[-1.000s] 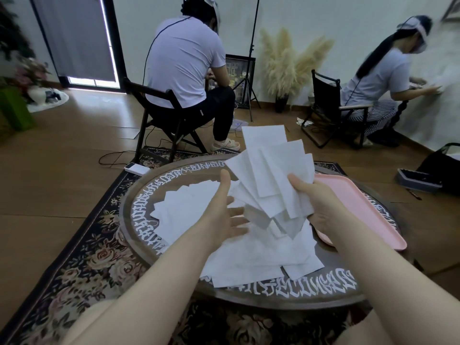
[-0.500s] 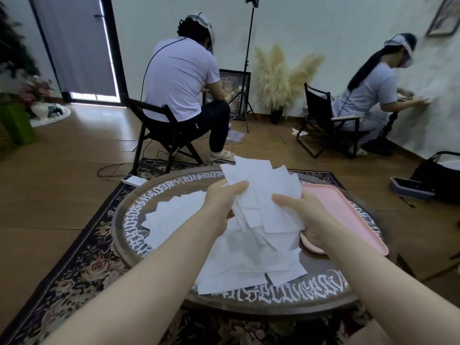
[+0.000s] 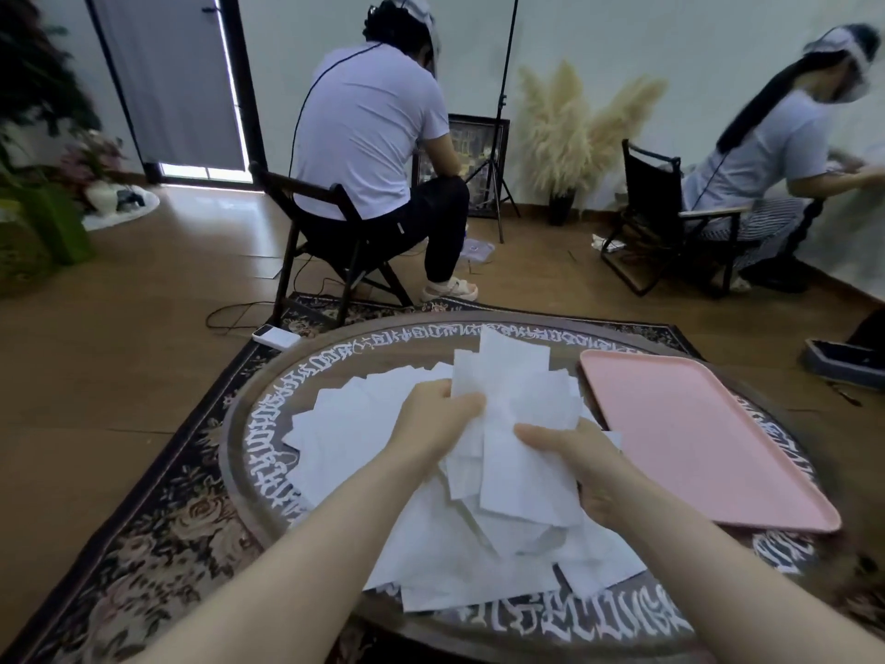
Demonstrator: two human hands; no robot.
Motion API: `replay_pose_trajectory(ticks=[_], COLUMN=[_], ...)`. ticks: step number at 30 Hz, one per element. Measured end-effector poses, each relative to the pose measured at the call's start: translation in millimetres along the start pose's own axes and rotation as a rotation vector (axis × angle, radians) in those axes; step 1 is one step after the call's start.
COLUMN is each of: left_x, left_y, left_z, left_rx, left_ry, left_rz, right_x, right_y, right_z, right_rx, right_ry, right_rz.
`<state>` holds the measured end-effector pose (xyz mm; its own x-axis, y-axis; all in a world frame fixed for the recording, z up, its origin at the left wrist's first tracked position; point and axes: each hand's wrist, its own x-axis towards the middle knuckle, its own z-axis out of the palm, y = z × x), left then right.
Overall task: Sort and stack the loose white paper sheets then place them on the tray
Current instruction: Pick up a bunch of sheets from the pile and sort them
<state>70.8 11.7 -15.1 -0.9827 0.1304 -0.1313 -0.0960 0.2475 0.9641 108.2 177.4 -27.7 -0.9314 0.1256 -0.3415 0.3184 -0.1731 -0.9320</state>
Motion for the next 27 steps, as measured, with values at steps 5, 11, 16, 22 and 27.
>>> replay_pose_trajectory(ticks=[5,11,16,22,27], left_x=[-1.3,2.8,9.3,15.1,2.6], left_y=[12.0,14.8,12.5,14.5,19.4], left_z=[1.5,0.0,-8.1,-38.0,-33.6], left_rx=[-0.071,-0.388,-0.398,-0.452,-0.382], left_ry=[0.055,-0.104,0.025,0.032,-0.129], left_rz=[0.212,0.034,0.069,0.027,0.026], right_x=[-1.1,6.4,5.3,-2.6,-12.5], right_y=[-14.4,-26.6,-29.7,-39.3,-39.0], right_z=[-1.5,3.3,-6.2,-31.7,-20.7], right_rx=[0.102,0.169,-0.115,-0.281,-0.201], right_ry=[0.032,0.086,0.02,0.109,-0.171], right_rz=[-0.11,-0.202,-0.267,-0.306,-0.335])
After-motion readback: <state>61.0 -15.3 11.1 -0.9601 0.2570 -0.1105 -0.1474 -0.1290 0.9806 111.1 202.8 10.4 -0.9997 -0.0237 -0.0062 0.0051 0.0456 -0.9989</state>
